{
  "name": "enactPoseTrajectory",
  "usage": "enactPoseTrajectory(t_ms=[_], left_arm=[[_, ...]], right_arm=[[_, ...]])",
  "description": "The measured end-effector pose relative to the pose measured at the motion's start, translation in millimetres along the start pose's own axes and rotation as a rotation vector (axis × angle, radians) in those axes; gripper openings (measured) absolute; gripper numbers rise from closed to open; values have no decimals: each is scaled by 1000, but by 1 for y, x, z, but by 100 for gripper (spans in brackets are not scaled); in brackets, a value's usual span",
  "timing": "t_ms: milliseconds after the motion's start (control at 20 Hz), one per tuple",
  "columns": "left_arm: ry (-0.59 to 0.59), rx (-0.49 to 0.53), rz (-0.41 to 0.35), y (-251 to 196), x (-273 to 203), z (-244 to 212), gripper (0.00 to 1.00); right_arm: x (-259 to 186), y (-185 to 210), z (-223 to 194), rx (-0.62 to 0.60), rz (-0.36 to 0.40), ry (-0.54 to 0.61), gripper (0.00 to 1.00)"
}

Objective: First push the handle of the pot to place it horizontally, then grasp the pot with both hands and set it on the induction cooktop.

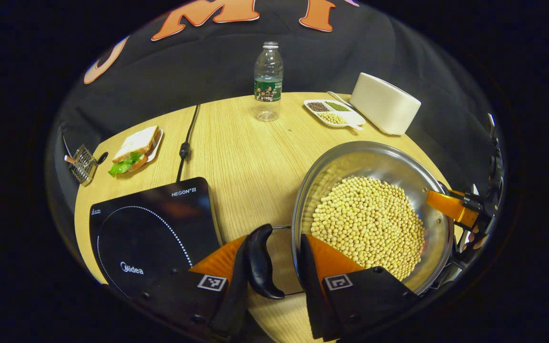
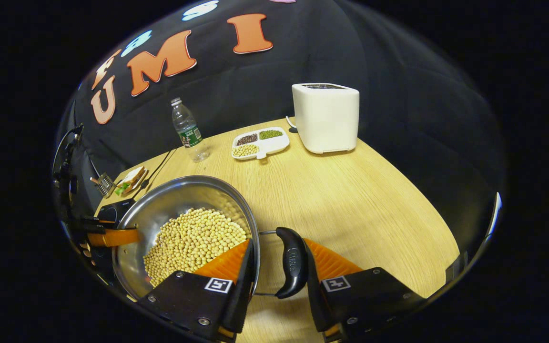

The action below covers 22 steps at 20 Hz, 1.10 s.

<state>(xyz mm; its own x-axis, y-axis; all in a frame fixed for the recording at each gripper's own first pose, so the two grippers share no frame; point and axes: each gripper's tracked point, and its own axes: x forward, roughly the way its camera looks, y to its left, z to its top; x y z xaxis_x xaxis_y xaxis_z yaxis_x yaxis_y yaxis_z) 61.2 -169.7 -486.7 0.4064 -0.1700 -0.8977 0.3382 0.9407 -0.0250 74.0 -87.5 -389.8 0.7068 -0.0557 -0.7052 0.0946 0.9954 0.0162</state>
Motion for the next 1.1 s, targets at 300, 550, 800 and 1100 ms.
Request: enactPoseTrajectory(t_ms=[300, 550, 800, 1100], left_arm=[[17, -32, -20, -9, -4, -4, 57], [19, -46, -19, -5, -24, -5, 55], [-15, -40, 11, 22, -64, 7, 57], [-34, -65, 58, 78, -111, 4, 56]], right_arm=[[-9, -6, -5, 56, 1, 27, 51], [-24, 6, -3, 79, 12, 41, 51], [-46, 41, 15, 70, 50, 20, 51], [-63, 106, 30, 26, 102, -3, 51]])
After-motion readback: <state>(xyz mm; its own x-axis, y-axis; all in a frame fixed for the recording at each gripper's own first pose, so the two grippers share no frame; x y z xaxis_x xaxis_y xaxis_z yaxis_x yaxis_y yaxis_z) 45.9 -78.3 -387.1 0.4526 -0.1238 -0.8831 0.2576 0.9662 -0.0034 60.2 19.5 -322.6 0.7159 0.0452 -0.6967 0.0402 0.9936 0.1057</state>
